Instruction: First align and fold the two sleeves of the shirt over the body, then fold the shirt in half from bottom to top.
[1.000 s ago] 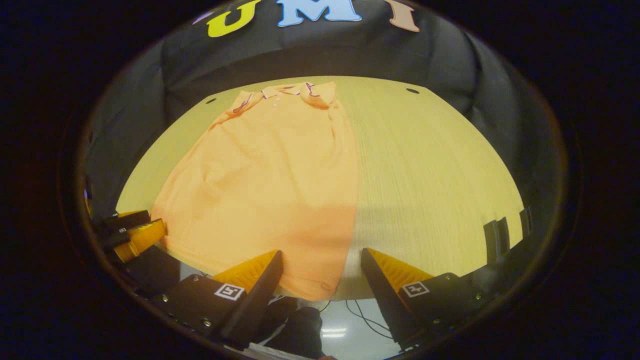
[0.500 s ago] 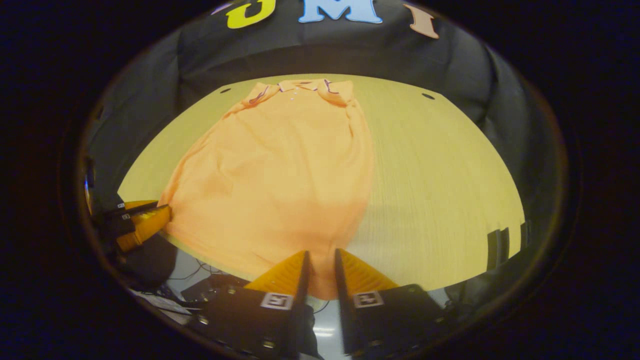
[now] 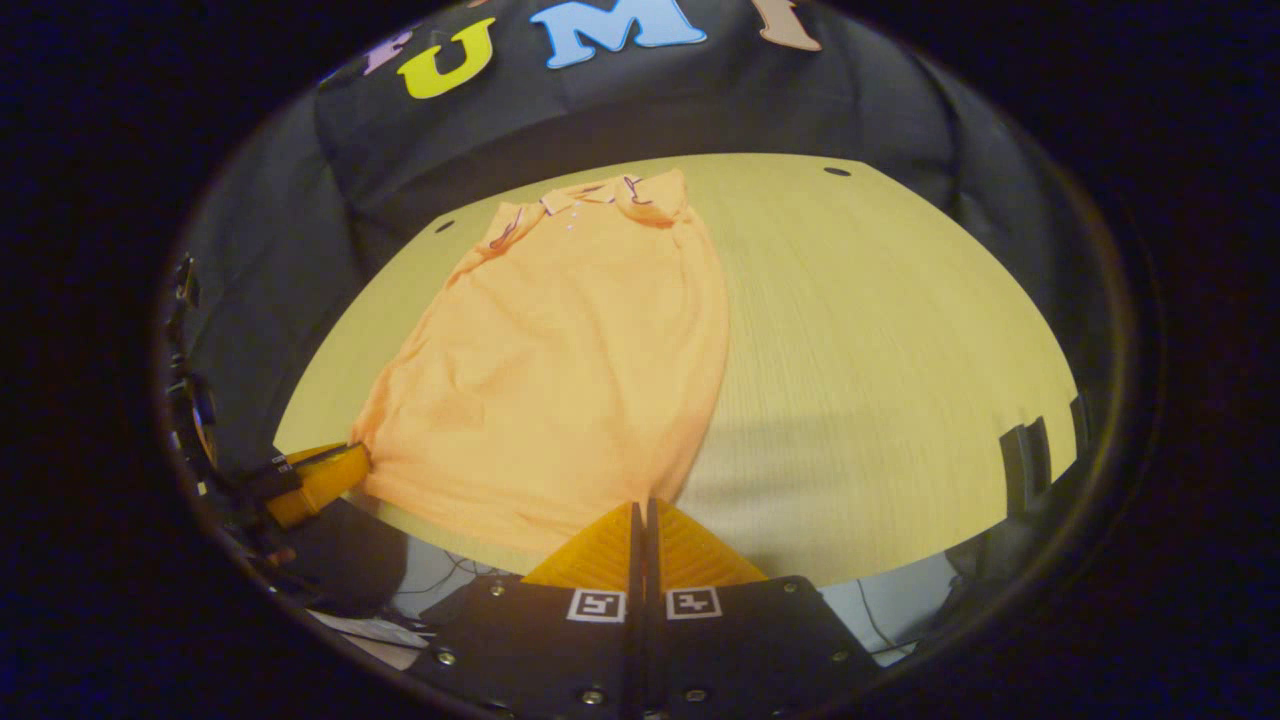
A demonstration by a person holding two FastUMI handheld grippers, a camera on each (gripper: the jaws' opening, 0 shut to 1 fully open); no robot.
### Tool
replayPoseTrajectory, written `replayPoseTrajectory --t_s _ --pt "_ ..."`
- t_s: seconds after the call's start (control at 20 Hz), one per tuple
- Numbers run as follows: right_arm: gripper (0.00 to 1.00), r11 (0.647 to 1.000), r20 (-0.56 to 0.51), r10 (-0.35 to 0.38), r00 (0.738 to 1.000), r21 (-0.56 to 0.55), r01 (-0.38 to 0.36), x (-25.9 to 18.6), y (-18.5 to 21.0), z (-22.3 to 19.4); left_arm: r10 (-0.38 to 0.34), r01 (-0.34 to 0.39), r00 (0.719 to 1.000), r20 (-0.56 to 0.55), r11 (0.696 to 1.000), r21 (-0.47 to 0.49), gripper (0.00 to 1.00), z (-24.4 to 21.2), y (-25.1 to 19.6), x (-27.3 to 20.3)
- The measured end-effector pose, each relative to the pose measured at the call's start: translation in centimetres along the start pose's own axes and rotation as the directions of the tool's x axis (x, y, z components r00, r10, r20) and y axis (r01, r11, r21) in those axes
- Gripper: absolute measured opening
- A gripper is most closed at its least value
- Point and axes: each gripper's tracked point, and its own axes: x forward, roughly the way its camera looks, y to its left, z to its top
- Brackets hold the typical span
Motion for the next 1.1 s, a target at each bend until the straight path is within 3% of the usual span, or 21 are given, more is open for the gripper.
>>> replayPoseTrajectory --t_s 0.3,0.6,1.1 --pt "0.00 0.996 0.136 0.088 0.987 0.002 -0.089 -2.0 0.6 4.6 0.001 0.001 0.998 0.063 0.999 -0.032 0.06 3.8 -2.3 -0.9" --pt "0.00 0.993 0.201 0.111 0.973 0.016 -0.117 -2.4 0.1 10.0 0.025 -0.013 0.989 0.146 0.997 -0.081 0.06 11.3 -1.6 -1.1" --pt "0.00 0.998 0.252 0.045 0.967 0.038 -0.056 1.6 -0.2 21.5 -0.073 0.070 0.982 0.175 0.997 0.024 0.06 20.8 -1.0 5.1"
